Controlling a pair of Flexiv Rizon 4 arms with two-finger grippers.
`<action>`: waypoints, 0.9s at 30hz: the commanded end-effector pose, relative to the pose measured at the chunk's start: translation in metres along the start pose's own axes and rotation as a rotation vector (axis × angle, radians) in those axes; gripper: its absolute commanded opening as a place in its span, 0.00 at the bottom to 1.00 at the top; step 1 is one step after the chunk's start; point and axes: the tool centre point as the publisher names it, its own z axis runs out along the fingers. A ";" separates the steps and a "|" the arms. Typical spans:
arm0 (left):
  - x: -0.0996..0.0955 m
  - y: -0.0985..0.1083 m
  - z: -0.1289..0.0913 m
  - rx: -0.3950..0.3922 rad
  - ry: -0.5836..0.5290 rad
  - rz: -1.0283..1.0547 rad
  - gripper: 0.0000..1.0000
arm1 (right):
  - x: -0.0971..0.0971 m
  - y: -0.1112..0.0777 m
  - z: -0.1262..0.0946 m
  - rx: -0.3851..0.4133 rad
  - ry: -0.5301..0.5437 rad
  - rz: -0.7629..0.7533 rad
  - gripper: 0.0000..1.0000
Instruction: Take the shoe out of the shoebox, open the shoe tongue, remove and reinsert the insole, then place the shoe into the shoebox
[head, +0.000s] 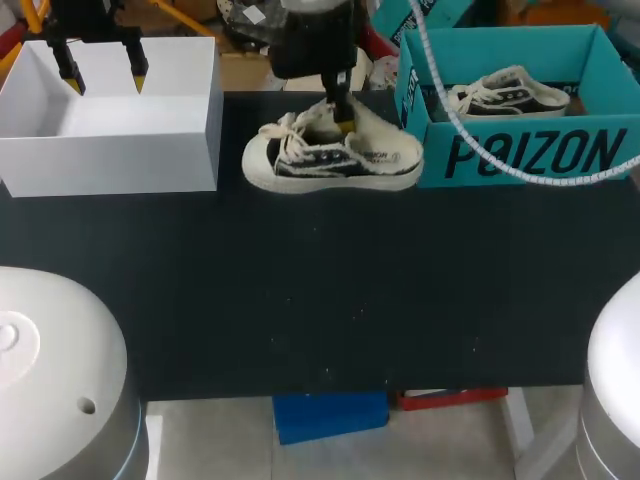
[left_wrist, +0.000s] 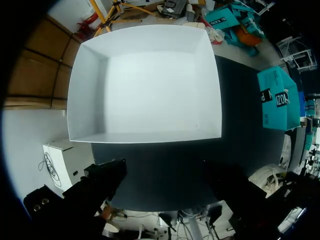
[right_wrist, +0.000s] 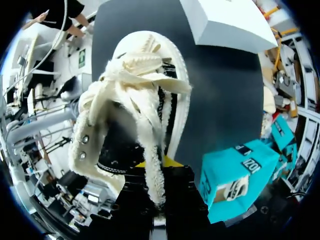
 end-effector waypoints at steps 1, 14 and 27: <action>0.000 0.000 -0.001 -0.001 -0.001 0.000 1.00 | 0.029 0.011 0.060 -0.022 -0.049 -0.028 0.00; 0.000 0.000 -0.001 -0.001 -0.001 0.000 1.00 | 0.031 0.038 0.152 -0.029 0.007 -0.101 0.00; 0.000 0.000 -0.001 -0.001 -0.001 0.000 1.00 | 0.018 0.045 0.170 -0.021 0.036 -0.103 0.00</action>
